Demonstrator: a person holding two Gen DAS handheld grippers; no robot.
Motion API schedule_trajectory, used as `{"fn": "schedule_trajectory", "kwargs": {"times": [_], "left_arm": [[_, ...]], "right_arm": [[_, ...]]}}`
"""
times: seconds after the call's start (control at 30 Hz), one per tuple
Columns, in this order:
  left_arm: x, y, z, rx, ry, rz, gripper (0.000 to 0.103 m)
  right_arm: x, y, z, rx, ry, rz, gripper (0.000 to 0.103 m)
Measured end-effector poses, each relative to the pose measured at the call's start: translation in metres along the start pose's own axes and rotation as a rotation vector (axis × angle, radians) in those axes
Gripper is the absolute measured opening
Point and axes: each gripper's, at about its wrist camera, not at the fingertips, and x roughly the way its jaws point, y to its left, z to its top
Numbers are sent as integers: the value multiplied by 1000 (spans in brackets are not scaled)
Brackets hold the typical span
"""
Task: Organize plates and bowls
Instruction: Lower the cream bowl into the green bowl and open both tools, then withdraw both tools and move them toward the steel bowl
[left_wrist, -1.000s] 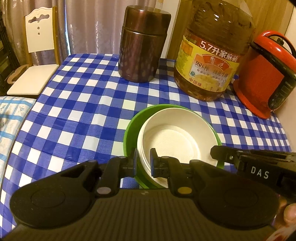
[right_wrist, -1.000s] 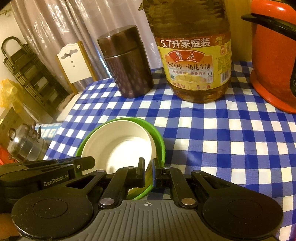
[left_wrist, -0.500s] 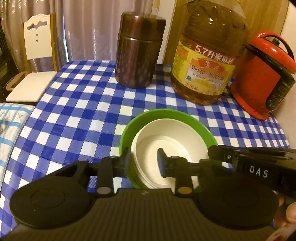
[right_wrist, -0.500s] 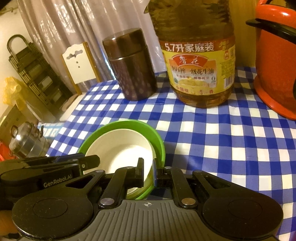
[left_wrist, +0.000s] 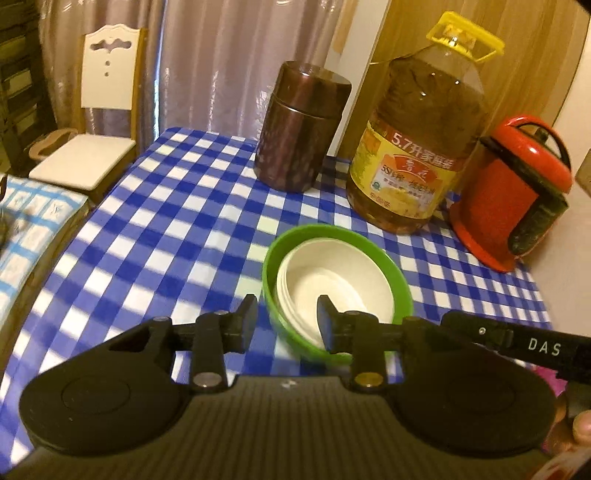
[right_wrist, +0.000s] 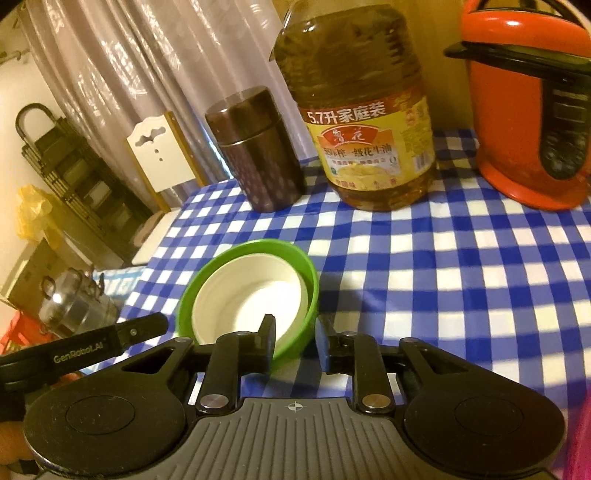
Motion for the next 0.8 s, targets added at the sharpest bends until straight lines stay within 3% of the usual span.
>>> {"fn": "schedule_trajectory", "kwargs": {"times": [0.53, 0.8], "left_arm": [[-118, -13, -85, -34, 48, 12, 31], [-156, -12, -119, -42, 72, 18, 31]], "right_arm": [[-102, 24, -78, 40, 52, -24, 29], [-139, 31, -114, 53, 62, -32, 29]]}}
